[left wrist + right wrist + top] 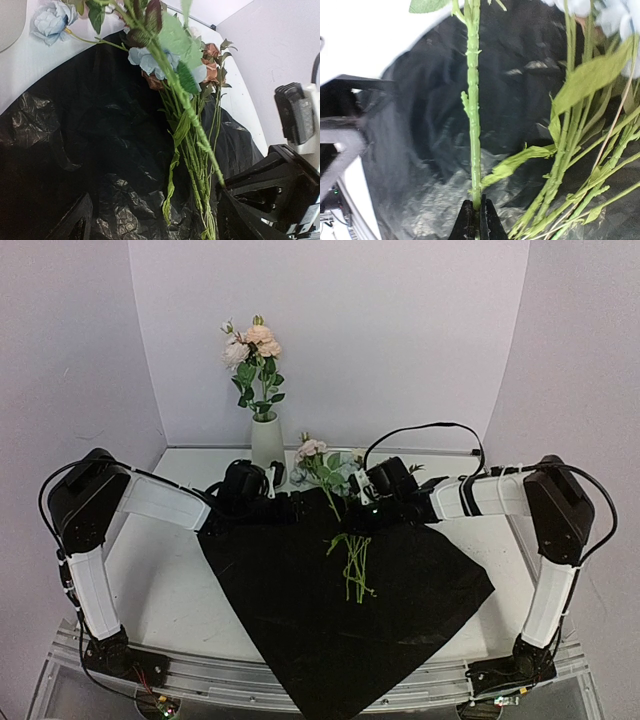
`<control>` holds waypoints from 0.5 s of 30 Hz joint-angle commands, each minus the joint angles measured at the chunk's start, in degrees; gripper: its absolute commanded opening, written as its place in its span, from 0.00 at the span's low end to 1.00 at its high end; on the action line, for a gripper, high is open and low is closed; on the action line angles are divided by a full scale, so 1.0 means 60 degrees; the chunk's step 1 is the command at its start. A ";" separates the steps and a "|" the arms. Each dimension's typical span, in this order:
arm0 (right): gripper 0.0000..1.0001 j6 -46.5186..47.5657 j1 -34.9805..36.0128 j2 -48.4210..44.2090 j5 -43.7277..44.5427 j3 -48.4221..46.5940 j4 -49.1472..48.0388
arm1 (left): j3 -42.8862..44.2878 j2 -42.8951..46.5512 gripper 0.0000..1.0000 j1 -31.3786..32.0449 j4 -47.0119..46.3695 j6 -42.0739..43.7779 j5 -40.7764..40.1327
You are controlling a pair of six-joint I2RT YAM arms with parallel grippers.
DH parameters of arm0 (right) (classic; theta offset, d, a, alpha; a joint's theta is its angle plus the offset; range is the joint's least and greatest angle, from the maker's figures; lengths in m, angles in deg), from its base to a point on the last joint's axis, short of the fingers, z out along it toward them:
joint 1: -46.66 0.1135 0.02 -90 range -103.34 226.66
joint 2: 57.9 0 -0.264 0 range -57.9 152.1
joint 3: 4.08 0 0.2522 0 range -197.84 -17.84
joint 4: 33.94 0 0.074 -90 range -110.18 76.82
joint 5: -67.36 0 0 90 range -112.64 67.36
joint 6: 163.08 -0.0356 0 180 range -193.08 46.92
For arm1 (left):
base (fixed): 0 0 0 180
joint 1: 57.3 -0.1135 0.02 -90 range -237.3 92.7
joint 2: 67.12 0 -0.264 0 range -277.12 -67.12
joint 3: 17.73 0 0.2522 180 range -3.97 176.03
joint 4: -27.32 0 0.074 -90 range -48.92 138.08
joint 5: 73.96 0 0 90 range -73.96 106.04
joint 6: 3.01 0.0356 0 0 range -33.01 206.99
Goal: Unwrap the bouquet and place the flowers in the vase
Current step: Pick up the fake flower from the wrapping paper.
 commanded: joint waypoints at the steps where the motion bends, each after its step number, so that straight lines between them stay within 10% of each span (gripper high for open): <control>1: 0.00 0.0161 0.0038 -0.0755 -0.0335 0.0206 -0.0556 | 0.0360 0.0684 0.85 0.0017 0.0073 0.0212 0.0269; 15: 0.00 0.0203 0.0038 -0.2391 -0.0256 0.1400 -0.2075 | 0.0571 0.1414 0.82 0.0006 0.0116 -0.0004 0.0899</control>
